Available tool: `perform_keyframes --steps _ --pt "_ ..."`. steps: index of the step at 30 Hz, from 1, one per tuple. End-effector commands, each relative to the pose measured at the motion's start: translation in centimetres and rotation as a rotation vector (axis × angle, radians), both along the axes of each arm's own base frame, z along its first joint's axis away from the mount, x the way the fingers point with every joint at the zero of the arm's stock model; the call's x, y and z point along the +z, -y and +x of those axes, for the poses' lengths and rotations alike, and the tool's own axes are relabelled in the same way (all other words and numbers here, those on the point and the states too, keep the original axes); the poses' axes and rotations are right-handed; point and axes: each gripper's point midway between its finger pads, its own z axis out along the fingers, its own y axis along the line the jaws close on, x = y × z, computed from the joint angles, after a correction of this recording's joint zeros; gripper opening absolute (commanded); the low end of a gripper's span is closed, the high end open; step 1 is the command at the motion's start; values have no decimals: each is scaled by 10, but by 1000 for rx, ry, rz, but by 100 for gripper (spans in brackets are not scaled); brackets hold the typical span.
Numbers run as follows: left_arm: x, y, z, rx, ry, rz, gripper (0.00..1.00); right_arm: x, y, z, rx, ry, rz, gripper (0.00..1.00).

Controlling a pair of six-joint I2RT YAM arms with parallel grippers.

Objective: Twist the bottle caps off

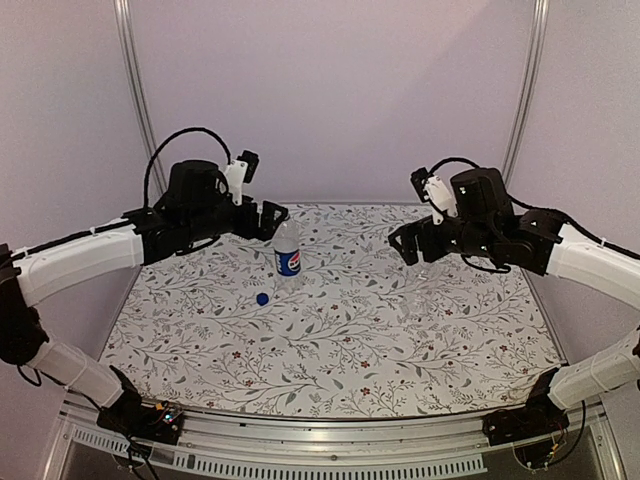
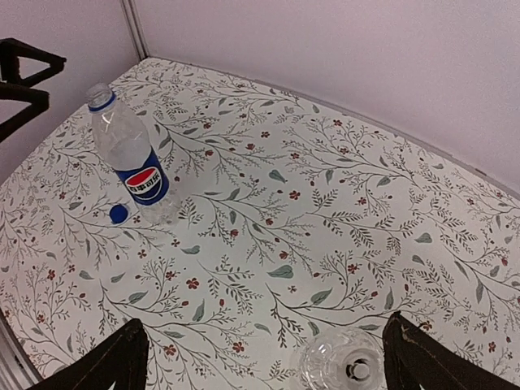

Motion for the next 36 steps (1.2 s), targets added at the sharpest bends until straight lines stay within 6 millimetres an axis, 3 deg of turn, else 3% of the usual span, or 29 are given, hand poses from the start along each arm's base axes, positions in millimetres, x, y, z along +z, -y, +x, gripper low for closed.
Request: perform_keyframes --steps 1,5,12,20,36 --pt "37 -16 -17 10 95 -119 100 -6 42 10 -182 -27 -104 98" --pt "44 -26 -35 9 100 -165 100 -24 55 17 -213 -101 -119 94" --pt "44 -41 -56 14 117 -220 100 -52 54 23 -184 -206 -107 79" --pt "37 -43 -59 19 88 -215 100 -73 51 24 -175 -267 -114 61" --pt "36 -42 -60 28 56 -234 100 -88 53 26 -177 -294 -122 44"
